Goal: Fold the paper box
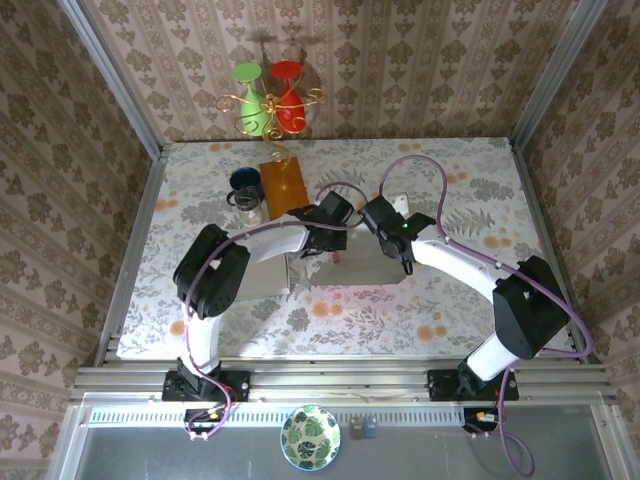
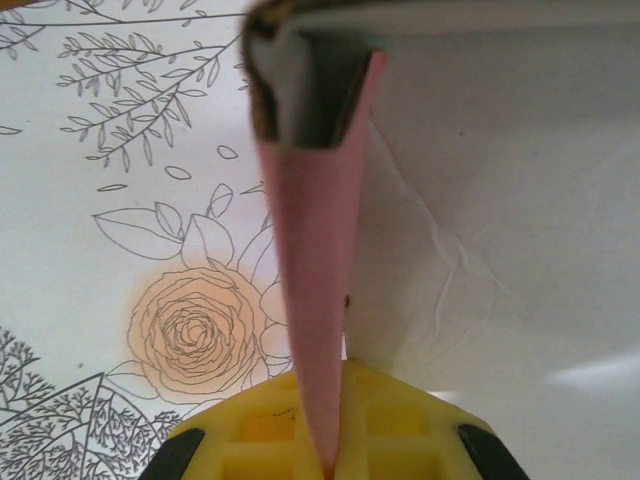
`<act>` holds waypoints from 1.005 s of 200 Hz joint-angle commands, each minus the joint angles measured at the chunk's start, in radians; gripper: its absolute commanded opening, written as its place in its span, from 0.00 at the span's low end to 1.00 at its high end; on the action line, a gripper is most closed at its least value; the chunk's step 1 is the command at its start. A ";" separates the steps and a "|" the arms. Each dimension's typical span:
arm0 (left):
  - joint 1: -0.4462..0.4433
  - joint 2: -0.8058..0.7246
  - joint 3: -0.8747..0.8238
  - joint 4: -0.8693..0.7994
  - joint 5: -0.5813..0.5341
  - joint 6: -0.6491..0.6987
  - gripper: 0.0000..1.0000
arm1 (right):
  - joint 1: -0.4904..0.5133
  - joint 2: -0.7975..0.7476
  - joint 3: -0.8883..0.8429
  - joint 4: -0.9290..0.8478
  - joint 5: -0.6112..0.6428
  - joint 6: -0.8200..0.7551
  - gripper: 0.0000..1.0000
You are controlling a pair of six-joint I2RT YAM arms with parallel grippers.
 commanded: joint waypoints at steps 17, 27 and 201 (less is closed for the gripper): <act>-0.017 -0.001 -0.002 -0.162 -0.146 -0.043 0.00 | 0.007 -0.009 -0.005 -0.004 0.067 0.027 0.00; -0.024 0.000 0.004 -0.166 -0.154 -0.044 0.00 | 0.010 -0.005 -0.005 -0.005 0.067 0.029 0.00; -0.004 -0.012 -0.005 -0.200 -0.123 -0.093 0.00 | 0.026 0.009 -0.006 -0.004 0.056 0.031 0.00</act>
